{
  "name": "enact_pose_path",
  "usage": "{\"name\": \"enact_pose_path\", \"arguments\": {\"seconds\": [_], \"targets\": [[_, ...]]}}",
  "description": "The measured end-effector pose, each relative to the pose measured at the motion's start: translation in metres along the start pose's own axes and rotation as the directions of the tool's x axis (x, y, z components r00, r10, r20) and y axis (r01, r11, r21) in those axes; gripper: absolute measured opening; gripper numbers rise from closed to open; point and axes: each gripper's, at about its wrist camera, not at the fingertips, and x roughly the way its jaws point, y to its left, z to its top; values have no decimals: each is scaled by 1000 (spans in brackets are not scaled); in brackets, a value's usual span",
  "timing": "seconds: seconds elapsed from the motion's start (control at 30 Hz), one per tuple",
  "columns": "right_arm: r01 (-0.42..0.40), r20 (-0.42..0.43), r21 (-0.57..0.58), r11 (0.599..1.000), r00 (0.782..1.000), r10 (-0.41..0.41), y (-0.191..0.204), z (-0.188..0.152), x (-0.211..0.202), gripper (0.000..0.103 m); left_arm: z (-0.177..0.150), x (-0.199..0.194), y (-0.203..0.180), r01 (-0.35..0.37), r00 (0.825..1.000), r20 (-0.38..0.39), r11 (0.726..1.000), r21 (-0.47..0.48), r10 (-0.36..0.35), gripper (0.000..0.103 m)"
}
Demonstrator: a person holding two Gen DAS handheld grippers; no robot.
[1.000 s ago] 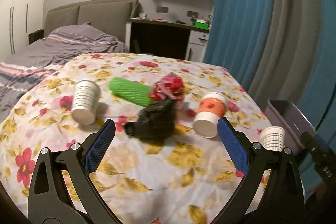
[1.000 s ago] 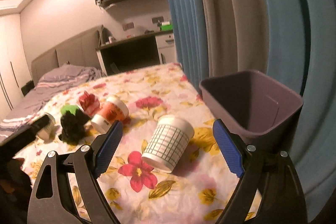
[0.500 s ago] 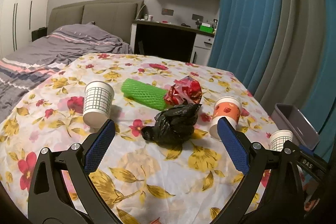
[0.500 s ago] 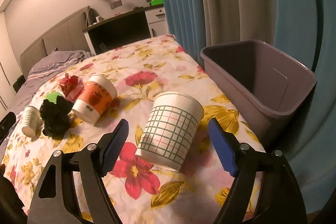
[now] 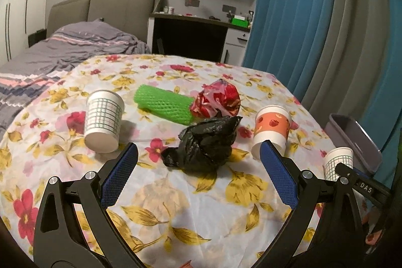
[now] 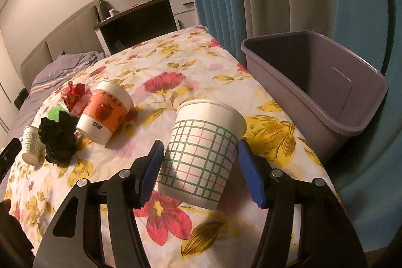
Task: Collect trash
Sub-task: 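Grasp the white grid cup with the right tool while the left tool grasps the black bag, then carry the grid cup and black bag over the grey bin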
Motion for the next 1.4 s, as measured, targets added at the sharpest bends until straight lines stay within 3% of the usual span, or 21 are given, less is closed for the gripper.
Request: {"name": "enact_pose_path", "arguments": {"seconds": [0.3, 0.4, 0.6, 0.7, 0.77, 0.87, 0.97, 1.2, 1.4], "targets": [[-31, 39, -15, 999, 999, 32, 0, -1, -9, 55, 1, 30, -2, 27, 996, -82, 1000, 1, -26, 96], [-52, 62, -22, 998, 997, 54, 3, 0, -18, 55, 2, 42, -1, 37, 993, -116, 999, -6, -38, 91], [-94, 111, -60, 994, 989, 100, 13, -1, -40, 55, 5, 68, 3, 61, 978, -196, 997, -44, -69, 70], [-114, 126, -77, 990, 984, 123, 18, -1, -49, 55, 3, 76, 7, 89, 968, -230, 994, -63, -101, 53], [-127, 140, -91, 988, 980, 138, 21, -2, -55, 55, 0, 76, 8, 89, 967, -235, 995, -54, -99, 36], [-140, 155, -102, 985, 976, 155, 25, -2, -62, 55, -2, 72, 9, 104, 967, -226, 993, -58, -114, 17], [-155, 163, -110, 982, 972, 172, 28, -3, -68, 55, -5, 58, 12, 85, 977, -194, 995, -54, -94, 7], [-189, 205, -127, 974, 956, 212, 31, -1, -89, 55, -8, 1, 27, 65, 994, -88, 995, -74, -71, 6], [-210, 237, -135, 968, 942, 238, 31, 1, -104, 55, 0, -36, 32, 63, 998, -15, 995, -77, -65, 6]]}}
